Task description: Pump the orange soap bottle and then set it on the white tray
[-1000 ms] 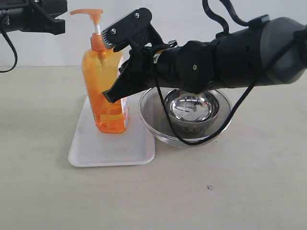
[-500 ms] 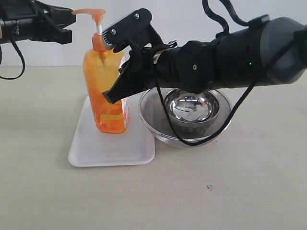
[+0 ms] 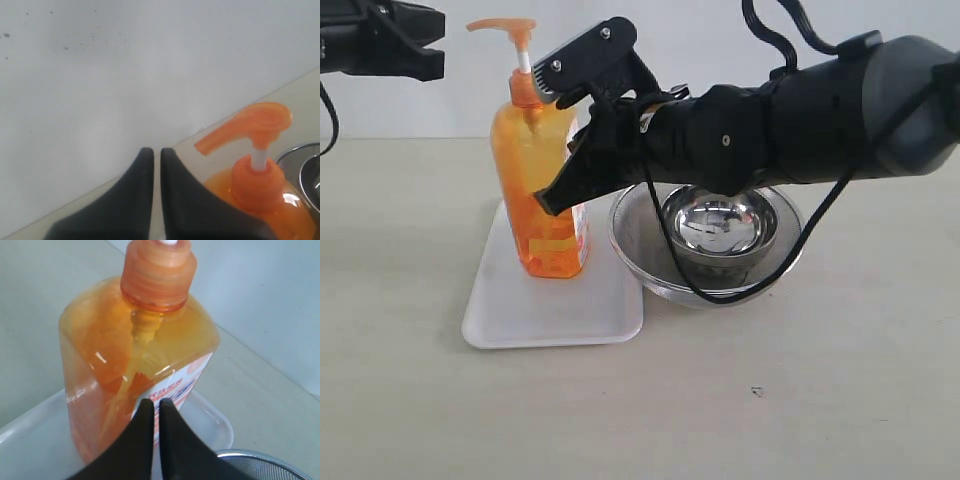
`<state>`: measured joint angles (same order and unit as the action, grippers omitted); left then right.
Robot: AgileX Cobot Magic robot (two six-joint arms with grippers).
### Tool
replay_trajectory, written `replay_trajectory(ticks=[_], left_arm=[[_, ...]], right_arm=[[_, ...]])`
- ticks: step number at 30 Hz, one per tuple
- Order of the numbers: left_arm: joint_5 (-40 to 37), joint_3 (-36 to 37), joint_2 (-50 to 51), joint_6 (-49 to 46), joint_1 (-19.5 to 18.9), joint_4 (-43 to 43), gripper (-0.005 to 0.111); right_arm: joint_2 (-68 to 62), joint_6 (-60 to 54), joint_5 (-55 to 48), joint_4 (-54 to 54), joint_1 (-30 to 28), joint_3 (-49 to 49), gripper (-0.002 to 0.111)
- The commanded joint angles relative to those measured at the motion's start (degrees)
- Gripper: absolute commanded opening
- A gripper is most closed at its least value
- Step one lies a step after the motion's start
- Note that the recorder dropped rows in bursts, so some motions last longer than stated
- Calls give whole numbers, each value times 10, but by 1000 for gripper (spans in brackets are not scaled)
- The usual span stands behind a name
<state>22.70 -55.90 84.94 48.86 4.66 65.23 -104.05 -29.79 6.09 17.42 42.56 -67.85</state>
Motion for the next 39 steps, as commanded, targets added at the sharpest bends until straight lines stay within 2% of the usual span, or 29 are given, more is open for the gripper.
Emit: replay_trajectory(ticks=[1,5,13,22,25,26,28,31,34,39], left_arm=[[-32,29,-42,6,0,1,5],[-78,63,-75,6,0,1,5],[-79,122,-139,6,0,-34,5],[-77,176,-171,12,0,-51,5],[-29,205,-154,17,0,-51,5],[7,214,-143,11,0,-51,5],[32,216,-116,5,0,-51,5],[41,216,-73,-27,0,-70,5],[72,211,-17,-139,0,-172,5],[79,180,36,-142,0,-175,5]], right_arm=[[0,-8,10,-1,-9,-3,1],[6,-7,14,-1,-36,-3,1],[29,-1,9,1,-90,-3,1],[42,8,-30,1,-94,-2,1],[34,12,-57,1,-77,-2,1],[29,11,-54,1,-67,-2,1],[22,-10,-36,-1,-41,-2,1],[13,-23,-22,-1,-26,-2,1],[2,-23,5,-1,-25,-2,1],[-12,-23,13,-8,-25,-3,1]])
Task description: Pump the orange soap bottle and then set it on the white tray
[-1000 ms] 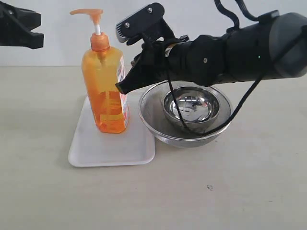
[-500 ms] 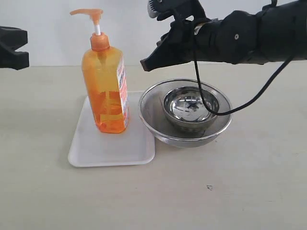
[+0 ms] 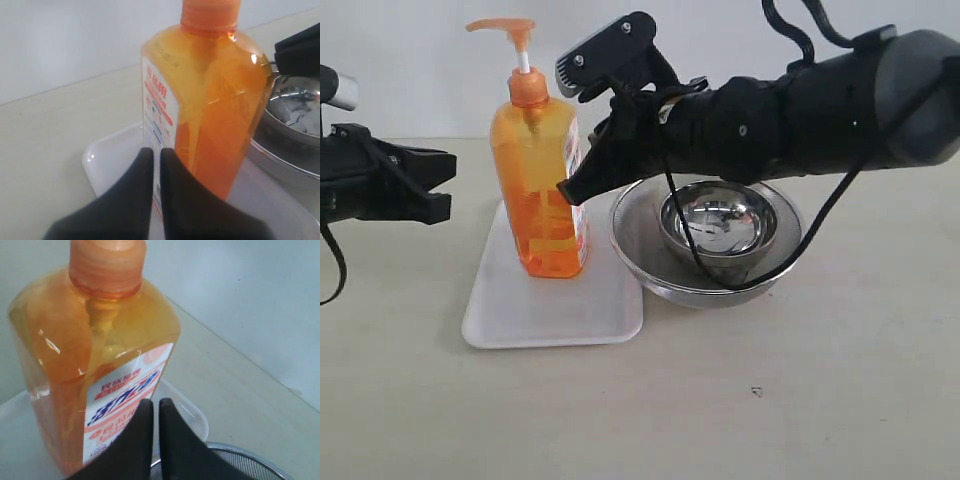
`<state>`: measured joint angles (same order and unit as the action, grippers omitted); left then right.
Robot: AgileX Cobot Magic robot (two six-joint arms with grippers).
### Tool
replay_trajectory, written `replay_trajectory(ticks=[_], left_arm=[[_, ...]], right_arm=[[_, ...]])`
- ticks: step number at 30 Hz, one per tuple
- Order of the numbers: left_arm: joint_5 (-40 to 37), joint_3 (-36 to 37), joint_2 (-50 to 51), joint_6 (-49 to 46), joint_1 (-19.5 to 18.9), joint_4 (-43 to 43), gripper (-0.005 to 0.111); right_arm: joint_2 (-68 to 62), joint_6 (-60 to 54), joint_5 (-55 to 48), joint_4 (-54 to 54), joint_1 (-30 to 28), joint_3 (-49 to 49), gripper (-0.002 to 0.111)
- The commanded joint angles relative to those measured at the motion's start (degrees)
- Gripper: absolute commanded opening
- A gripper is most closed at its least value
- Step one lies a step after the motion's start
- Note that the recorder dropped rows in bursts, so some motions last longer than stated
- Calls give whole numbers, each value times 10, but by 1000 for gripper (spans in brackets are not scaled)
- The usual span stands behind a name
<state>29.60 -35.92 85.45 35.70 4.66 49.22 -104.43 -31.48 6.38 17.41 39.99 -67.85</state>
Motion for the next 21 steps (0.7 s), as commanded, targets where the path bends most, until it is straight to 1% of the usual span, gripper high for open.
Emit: replay_trajectory(ticks=[1,6,14,18,21], left_arm=[[10,-30,43,-11,0,-18,5],[15,-48,73,-11,0,-18,5],[49,-50,98,-11,0,-14,5],[77,-51,103,-11,1,-14,5],[81,-52,104,-9,1,-14,5]], right_arm=[[-15,-9,12,-9,1,-5,1],[-36,-11,7,-9,1,-33,1],[-50,-13,-16,-9,1,-83,1],[-51,-14,-20,-9,1,-86,1],[-51,-14,-20,-9,1,-86,1]])
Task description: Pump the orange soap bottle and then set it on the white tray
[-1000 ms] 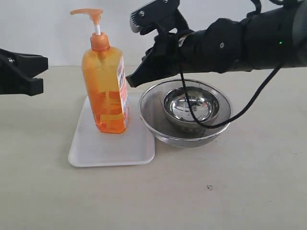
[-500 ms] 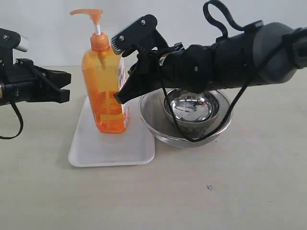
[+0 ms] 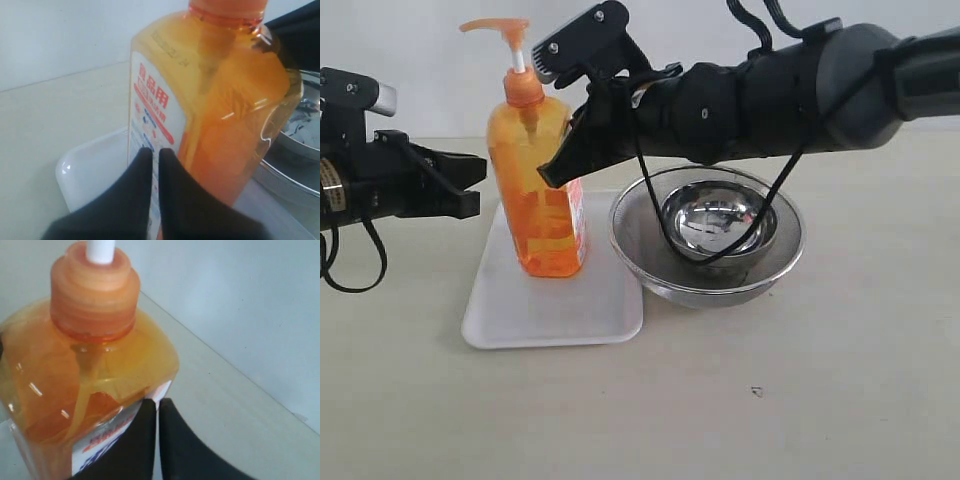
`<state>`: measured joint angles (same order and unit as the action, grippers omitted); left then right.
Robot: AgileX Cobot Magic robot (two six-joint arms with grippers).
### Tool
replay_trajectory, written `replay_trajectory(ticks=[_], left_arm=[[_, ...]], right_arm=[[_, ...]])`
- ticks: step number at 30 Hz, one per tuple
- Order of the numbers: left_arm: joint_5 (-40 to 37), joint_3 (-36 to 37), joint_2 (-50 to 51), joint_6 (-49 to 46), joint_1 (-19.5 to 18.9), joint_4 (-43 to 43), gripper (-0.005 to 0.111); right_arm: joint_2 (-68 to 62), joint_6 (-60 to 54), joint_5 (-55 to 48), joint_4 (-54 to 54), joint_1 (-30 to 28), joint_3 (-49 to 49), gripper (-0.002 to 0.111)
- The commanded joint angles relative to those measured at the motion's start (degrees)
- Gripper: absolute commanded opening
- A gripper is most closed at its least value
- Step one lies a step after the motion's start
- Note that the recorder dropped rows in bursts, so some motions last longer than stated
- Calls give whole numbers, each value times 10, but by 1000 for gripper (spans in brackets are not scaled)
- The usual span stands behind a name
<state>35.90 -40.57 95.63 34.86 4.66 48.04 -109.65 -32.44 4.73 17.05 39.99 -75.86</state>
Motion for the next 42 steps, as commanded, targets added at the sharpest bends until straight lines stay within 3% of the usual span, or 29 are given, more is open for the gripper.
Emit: replay_trajectory(ticks=[1,26,34,42], left_arm=[[18,-5,3,3,1,-3,5],[40,-5,5,42,1,38,5],[-57,5,-38,42,0,36,5],[-60,36,-126,42,0,11,5]], right_arm=[[1,-4,-3,-5,1,-6,1],[1,-4,-5,-5,1,-7,1],[17,-6,-33,-2,-18,-7,1],[58,-4,-65,5,-48,-7,1]])
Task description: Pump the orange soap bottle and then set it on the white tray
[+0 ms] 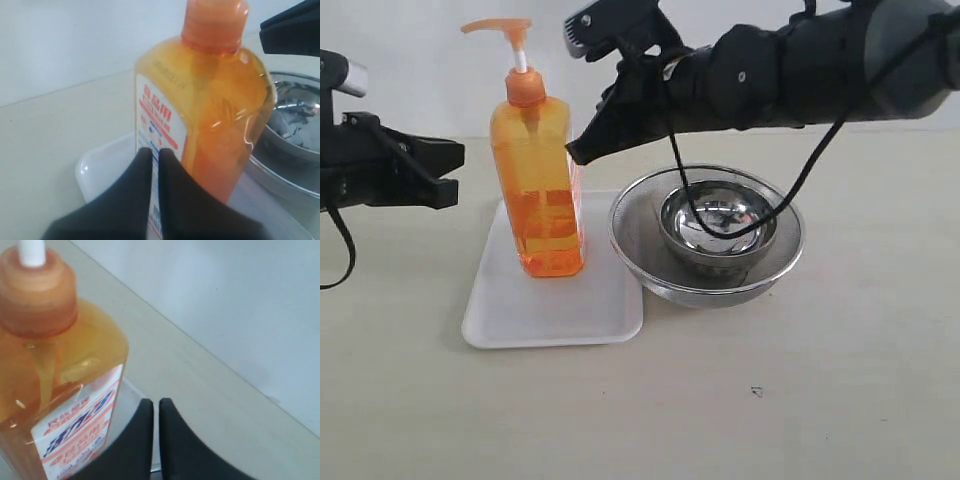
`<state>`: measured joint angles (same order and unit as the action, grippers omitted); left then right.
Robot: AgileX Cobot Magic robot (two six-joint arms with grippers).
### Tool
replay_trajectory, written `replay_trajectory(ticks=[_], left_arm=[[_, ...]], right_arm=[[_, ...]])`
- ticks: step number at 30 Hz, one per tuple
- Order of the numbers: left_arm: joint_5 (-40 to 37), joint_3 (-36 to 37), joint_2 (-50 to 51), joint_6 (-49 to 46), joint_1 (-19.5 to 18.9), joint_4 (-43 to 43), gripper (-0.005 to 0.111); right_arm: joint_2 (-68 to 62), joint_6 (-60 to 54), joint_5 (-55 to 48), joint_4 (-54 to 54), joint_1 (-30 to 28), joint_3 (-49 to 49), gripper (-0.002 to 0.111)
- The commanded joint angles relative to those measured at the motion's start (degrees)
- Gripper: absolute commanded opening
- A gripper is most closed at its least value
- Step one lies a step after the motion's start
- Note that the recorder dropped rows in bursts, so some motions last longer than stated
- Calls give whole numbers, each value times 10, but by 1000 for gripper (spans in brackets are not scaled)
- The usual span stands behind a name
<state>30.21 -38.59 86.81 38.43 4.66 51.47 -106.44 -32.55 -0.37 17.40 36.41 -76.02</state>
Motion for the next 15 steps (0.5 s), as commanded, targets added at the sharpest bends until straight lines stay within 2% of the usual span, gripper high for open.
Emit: replay_trajectory(ticks=[1,7,15], left_arm=[[-3,20,-46,6,0,-28,5],[-3,53,-89,6,0,-41,5],[-3,111,-158,4,0,-45,5]], right_arm=[[31,-3,-14,2,-13,-5,1],[52,-3,-15,2,-15,-1,1],[99,-3,45,1,-15,91,1]])
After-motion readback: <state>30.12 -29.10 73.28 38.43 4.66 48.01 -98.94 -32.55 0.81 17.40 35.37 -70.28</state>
